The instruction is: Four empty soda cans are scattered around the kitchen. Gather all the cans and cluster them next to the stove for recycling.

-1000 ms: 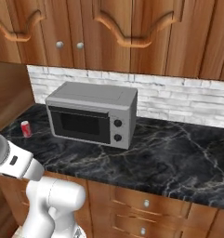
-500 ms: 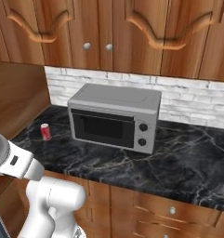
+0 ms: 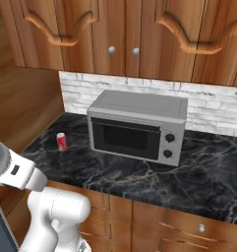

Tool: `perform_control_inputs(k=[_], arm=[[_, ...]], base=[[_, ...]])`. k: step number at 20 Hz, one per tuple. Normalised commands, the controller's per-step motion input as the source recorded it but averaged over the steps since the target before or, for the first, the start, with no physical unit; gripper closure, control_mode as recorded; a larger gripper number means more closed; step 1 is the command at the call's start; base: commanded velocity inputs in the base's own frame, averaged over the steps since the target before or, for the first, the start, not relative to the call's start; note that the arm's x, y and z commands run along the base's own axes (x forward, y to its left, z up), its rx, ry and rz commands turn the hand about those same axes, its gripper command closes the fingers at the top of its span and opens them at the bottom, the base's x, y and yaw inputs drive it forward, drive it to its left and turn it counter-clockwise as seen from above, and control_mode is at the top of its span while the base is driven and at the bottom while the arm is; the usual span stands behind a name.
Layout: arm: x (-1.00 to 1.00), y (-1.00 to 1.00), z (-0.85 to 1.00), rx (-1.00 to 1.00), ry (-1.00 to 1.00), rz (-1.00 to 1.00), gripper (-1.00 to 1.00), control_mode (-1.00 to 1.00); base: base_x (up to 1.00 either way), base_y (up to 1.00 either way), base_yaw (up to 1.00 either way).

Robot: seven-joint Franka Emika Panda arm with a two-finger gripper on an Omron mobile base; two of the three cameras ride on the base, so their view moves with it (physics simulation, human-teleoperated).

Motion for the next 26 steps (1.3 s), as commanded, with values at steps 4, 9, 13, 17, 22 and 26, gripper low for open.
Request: perform_control_inputs(k=[4, 9, 13, 17, 22, 26], arm=[[0.00, 0.00, 0.00, 0.00, 0.00, 0.00, -1.00, 1.00], [0.00, 0.00, 0.00, 0.00, 0.00, 0.00, -1.00, 1.00], [0.00, 0.00, 0.00, 0.00, 0.00, 0.00, -1.00, 1.00], [0.00, 0.00, 0.00, 0.00, 0.00, 0.00, -1.00, 1.00], [0.00, 0.00, 0.00, 0.00, 0.00, 0.00, -1.00, 1.00], [0.00, 0.00, 0.00, 0.00, 0.00, 0.00, -1.00, 1.00]], base=[[0.33, 0.33, 0.01], [0.31, 0.09, 0.01], [0.37, 0.06, 0.01], [0.39, 0.12, 0.01], [0.28, 0.17, 0.01], [0.25, 0.20, 0.01]])
